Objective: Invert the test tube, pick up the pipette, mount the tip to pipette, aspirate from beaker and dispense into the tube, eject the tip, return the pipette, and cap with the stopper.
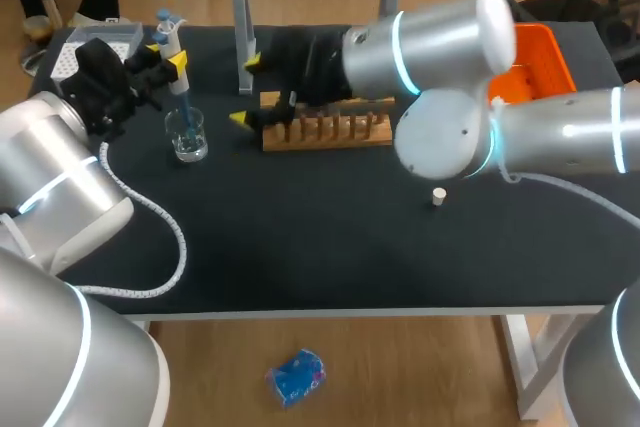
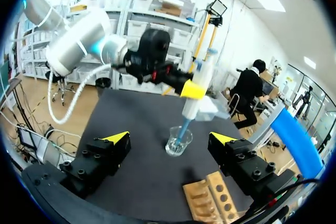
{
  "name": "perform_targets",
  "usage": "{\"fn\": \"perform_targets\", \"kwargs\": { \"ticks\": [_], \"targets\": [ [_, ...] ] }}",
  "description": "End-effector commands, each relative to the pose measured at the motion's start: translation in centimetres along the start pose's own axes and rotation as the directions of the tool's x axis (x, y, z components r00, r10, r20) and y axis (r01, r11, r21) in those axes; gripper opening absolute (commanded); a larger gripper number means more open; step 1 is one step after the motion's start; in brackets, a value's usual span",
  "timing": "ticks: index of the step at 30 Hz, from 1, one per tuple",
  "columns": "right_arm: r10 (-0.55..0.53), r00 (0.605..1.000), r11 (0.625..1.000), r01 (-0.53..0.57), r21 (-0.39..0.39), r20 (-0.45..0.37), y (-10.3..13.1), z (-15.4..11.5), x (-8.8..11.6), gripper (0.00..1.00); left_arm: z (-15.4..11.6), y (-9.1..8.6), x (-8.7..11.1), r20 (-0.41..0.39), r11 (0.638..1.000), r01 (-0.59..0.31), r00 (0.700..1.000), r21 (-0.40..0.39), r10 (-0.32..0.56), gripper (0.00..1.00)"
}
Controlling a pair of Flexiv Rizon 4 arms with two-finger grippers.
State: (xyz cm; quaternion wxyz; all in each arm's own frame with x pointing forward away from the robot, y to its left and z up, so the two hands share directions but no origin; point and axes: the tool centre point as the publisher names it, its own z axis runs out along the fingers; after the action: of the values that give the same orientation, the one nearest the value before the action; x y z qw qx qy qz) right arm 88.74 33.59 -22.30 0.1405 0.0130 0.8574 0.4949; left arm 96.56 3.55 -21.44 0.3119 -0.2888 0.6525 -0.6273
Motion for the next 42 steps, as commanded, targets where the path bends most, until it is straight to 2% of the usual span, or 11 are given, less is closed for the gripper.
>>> {"fn": "perform_targets", "kwargs": {
  "ticks": [1, 7, 15, 25, 32, 42],
  "targets": [
    [-0.005, 0.953, 0.999, -0.007, -0.040, -0.304, 0.5, -4.4, -0.9, 1.00, 0.1, 0.0, 0.2, 0.008, 1.000, -0.001, 1.000, 0.003, 0.001, 0.00],
    [-0.007, 0.915, 0.997, -0.023, -0.069, -0.403, 1.9, -4.6, -2.2, 1.00, 0.1, 0.0, 0.2, 0.008, 1.000, -0.001, 1.000, 0.003, 0.001, 0.00],
    [-0.043, 0.897, 0.997, 0.009, -0.081, -0.440, 4.7, -5.0, -4.0, 1.00, 0.1, 0.0, 0.2, 0.008, 1.000, -0.001, 1.000, 0.003, 0.001, 0.00],
    [-0.055, 0.882, 0.995, 0.008, -0.101, -0.468, 7.2, -4.3, -5.6, 1.00, 0.1, 0.0, 0.2, 0.008, 1.000, -0.001, 1.000, 0.003, 0.001, 0.00],
    [-0.077, 0.886, 0.992, 0.021, -0.126, -0.458, 9.6, -3.0, -6.5, 1.00, 0.1, 0.0, 0.2, 0.008, 1.000, -0.001, 1.000, 0.003, 0.001, 0.00],
    [-0.077, 0.886, 0.992, 0.021, -0.126, -0.458, 9.6, -3.0, -6.5, 1.00, 0.1, 0.0, 0.2, 0.008, 1.000, -0.001, 1.000, 0.003, 0.001, 0.00]
  ]
}}
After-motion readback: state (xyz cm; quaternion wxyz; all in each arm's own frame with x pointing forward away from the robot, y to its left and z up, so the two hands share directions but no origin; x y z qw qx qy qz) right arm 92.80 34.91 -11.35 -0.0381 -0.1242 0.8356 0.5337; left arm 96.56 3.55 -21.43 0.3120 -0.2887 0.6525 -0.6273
